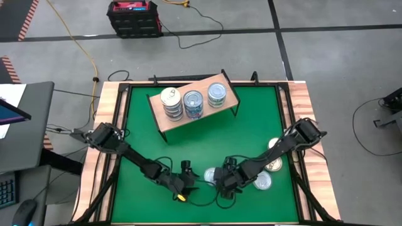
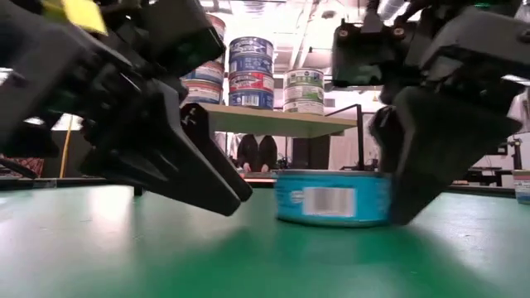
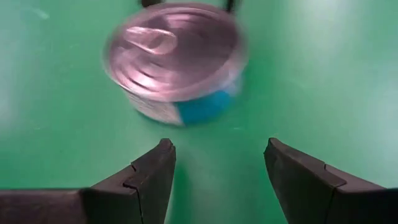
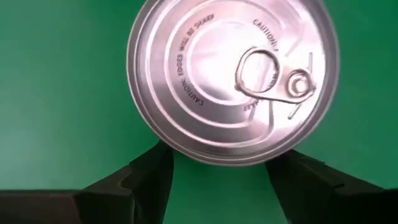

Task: Stack canned seafood by type on shelf
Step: Stack the yellow blue tuna can on top of the blue tuna can on the shelf

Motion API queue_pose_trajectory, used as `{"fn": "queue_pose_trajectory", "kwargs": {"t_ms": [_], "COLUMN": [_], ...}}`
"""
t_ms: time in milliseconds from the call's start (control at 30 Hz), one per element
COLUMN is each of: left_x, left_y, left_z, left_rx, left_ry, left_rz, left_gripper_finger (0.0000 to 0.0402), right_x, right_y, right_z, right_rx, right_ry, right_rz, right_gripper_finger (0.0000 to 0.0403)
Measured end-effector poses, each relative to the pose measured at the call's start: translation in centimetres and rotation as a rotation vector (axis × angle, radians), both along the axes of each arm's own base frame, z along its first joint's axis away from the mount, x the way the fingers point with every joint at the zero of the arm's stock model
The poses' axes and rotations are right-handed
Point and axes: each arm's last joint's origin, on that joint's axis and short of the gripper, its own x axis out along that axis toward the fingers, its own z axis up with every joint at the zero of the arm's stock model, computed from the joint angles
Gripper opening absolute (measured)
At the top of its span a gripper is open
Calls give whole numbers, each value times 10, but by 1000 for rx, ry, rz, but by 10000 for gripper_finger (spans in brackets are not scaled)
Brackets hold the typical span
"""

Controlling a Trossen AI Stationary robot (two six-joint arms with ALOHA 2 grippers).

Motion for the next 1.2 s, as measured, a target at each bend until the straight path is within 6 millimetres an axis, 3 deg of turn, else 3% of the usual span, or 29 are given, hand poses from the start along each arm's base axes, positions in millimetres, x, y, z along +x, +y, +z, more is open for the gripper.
{"fn": "queue_pose_trajectory", "kwargs": {"t_ms": [233, 533, 733, 833, 1200], "left_x": [3, 3, 2, 4, -1], "left_y": [15, 16, 16, 15, 17], "left_z": [-3, -4, -6, -4, 1], "left_rx": [-16, -62, -68, -78, -58], "left_ry": [82, 118, 138, 118, 165], "left_rz": [69, 29, 10, -2, -2], "left_gripper_finger": [236, 236, 236, 236, 235], "right_x": [19, 30, 44, 60, 63], "right_y": [-3, -12, -10, -9, -23], "right_z": [3, 9, 35, 56, 51], "right_rx": [-37, -83, -126, -130, -185], "right_ry": [-169, -245, -339, -484, -429], "right_rz": [62, 100, 86, 65, 83], "right_gripper_finger": [276, 276, 276, 276, 276]}}
